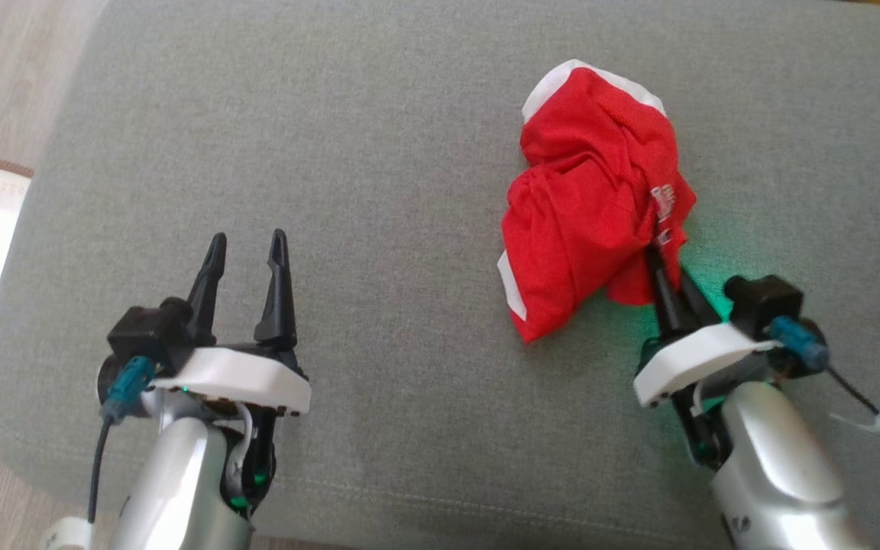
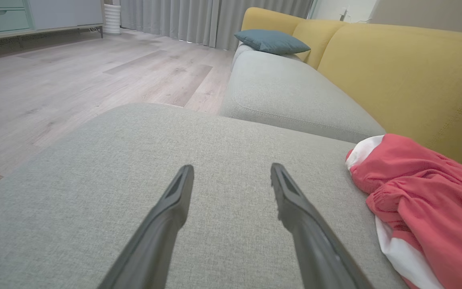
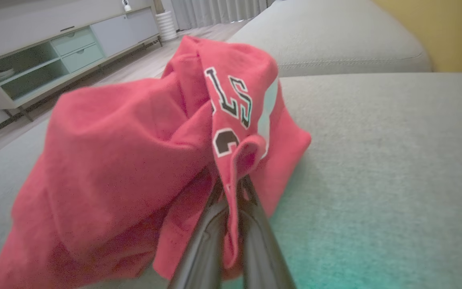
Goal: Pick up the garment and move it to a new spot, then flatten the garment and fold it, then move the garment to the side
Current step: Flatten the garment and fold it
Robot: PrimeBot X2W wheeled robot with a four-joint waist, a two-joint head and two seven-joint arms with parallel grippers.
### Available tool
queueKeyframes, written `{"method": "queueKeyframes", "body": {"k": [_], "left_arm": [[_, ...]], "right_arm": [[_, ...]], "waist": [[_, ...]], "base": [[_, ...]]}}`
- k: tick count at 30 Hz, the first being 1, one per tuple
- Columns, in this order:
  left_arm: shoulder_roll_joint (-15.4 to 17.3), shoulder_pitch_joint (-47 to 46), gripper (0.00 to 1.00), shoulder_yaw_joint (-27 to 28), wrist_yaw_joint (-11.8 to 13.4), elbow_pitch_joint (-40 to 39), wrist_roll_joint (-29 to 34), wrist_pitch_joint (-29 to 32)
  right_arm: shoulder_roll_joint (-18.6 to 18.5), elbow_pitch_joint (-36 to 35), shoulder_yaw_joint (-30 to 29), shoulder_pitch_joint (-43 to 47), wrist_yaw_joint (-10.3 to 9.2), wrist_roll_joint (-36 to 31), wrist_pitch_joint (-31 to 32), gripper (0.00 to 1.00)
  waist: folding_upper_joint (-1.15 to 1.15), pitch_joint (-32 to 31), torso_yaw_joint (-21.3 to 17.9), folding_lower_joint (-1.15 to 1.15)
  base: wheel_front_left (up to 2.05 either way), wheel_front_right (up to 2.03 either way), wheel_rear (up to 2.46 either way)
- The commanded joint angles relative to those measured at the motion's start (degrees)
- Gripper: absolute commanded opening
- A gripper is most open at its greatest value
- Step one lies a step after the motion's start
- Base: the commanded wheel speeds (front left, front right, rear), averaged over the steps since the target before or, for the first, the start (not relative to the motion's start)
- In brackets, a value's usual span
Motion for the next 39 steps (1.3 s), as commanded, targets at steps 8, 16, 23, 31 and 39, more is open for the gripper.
{"method": "queueKeyframes", "body": {"k": [8, 16, 23, 31, 39], "left_arm": [[0.47, -1.76, 1.0, 1.21, -0.87, -0.02, -1.48, -0.3], [0.47, -0.35, 1.0, 0.16, 0.07, -0.35, -2.94, -0.3], [0.47, 1.31, 1.0, 0.13, 0.66, -1.02, -3.5, -0.3], [0.47, 1.38, 1.0, -0.65, 0.57, -1.54, -3.53, -0.3], [0.47, 0.11, 1.0, -1.88, -0.31, -1.17, -2.52, -0.3]], "right_arm": [[-0.06, -3.0, -3.52, -7.19, 0.37, -2.65, -2.48, 0.0], [-0.06, -9.65, -0.49, -16.92, 0.37, -6.04, -1.92, 0.0], [-0.06, -18.31, 8.41, -25.89, 0.37, -2.97, 1.02, 0.0], [-0.75, -13.97, 5.87, -23.34, 0.37, -4.48, 6.58, 0.0], [-3.79, -2.01, -2.27, -22.65, 0.37, -9.82, 4.83, 0.0]], "waist": [[0.0, -3.37, -1.28, 0.0], [0.0, -7.42, -1.57, 0.0], [0.0, -8.64, -1.65, 0.0], [0.0, -7.41, -1.36, 0.0], [0.0, -4.97, -0.96, 0.0]], "base": [[0.0, 0.0, 0.0], [0.0, 0.0, 0.0], [0.0, 0.0, 0.0], [0.0, 0.0, 0.0], [0.0, 0.0, 0.0]]}}
